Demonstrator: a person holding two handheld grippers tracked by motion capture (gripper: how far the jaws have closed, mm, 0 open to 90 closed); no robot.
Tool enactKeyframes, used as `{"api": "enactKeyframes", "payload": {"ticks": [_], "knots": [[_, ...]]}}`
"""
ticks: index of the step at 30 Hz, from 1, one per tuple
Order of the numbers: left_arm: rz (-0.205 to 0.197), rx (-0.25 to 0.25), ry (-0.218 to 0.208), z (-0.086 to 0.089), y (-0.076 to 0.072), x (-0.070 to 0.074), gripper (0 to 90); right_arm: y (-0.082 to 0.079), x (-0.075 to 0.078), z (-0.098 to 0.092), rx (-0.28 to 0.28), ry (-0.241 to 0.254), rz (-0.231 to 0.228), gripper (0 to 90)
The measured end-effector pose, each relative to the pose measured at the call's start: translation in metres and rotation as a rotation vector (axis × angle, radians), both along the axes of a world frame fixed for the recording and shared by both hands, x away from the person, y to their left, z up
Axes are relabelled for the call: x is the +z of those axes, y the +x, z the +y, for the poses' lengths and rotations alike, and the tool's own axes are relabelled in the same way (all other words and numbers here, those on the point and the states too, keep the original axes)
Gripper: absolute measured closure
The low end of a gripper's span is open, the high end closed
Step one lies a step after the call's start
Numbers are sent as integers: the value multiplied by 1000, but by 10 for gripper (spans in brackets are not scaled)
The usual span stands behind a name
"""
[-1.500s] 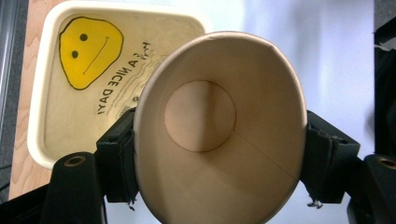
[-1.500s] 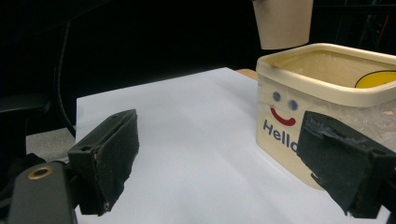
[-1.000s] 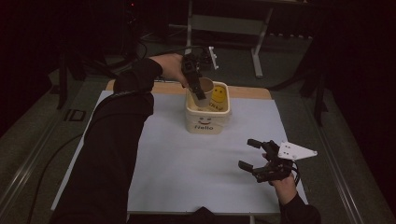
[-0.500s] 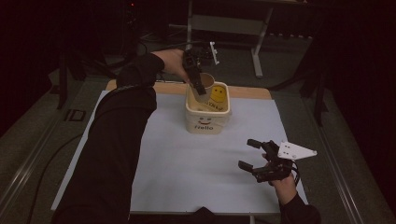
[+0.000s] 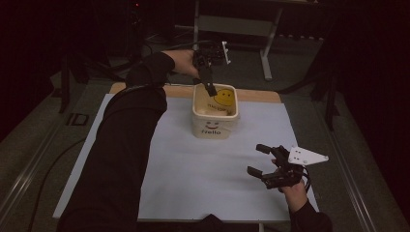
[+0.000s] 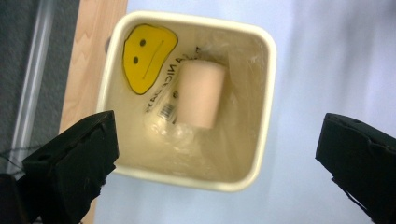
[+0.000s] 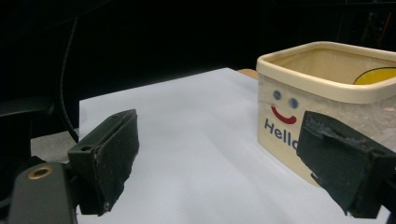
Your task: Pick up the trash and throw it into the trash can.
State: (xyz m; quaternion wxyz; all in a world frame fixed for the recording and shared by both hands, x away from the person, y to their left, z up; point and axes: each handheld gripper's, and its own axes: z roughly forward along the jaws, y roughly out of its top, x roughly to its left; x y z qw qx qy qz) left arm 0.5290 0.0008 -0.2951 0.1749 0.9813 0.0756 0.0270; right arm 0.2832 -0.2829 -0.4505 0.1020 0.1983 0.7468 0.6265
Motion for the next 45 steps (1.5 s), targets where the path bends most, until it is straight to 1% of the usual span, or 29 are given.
{"api": "enactKeyframes", "payload": {"ticks": [3, 6, 13, 15, 17, 20, 22, 25, 26, 29, 31, 32, 35, 37, 38, 39, 41, 42, 45], "knots": [[-9, -7, 4, 0, -2, -2, 4, -1, 1, 0, 0, -2, -5, 128], [-12, -6, -4, 1, -5, -2, 5, -1, 1, 0, 1, -1, -7, 128], [-1, 3, -31, 7, -9, -1, 5, -1, 1, 1, 0, -4, -7, 128], [6, 5, -30, 9, -11, -2, 4, -1, 1, 1, 0, -5, -7, 128], [1, 8, -26, 11, -12, -2, 5, 0, 1, 1, 1, -7, -7, 128], [0, 15, -32, 16, -14, -2, 5, 0, 1, 2, 1, -7, -10, 128], [8, 18, -48, 19, -15, -2, 4, 0, 1, 2, 2, -9, -9, 128], [8, 28, -46, 23, -17, -2, 5, 0, 1, 3, 3, -10, -9, 128], [13, 32, -52, 24, -18, -3, 5, 0, 1, 3, 4, -9, -8, 128], [23, 34, -82, 29, -23, -4, 5, -1, 1, 4, 4, -13, -9, 128], [29, 31, -106, 32, -29, -9, 4, -1, 2, 4, 5, -16, -12, 128], [37, 32, -107, 32, -32, -11, 5, -1, 2, 5, 5, -18, -14, 128], [40, 24, -98, 36, -39, -16, 5, -1, 2, 5, 3, -20, -12, 128], [42, 22, -112, 39, -43, -17, 5, -1, 2, 6, 4, -25, -14, 128], [37, 25, -119, 42, -45, -17, 5, -1, 2, 6, 4, -25, -15, 128], [41, 32, -127, 44, -47, -17, 5, -1, 2, 6, 5, -26, -16, 128], [42, 28, -130, 46, -49, -17, 5, -2, 2, 7, 3, -26, -16, 128], [41, 30, -134, 50, -53, -17, 5, -1, 2, 7, 4, -26, -18, 128], [44, 41, -139, 56, -56, -20, 4, -1, 2, 6, 1, -29, -13, 127]]}}
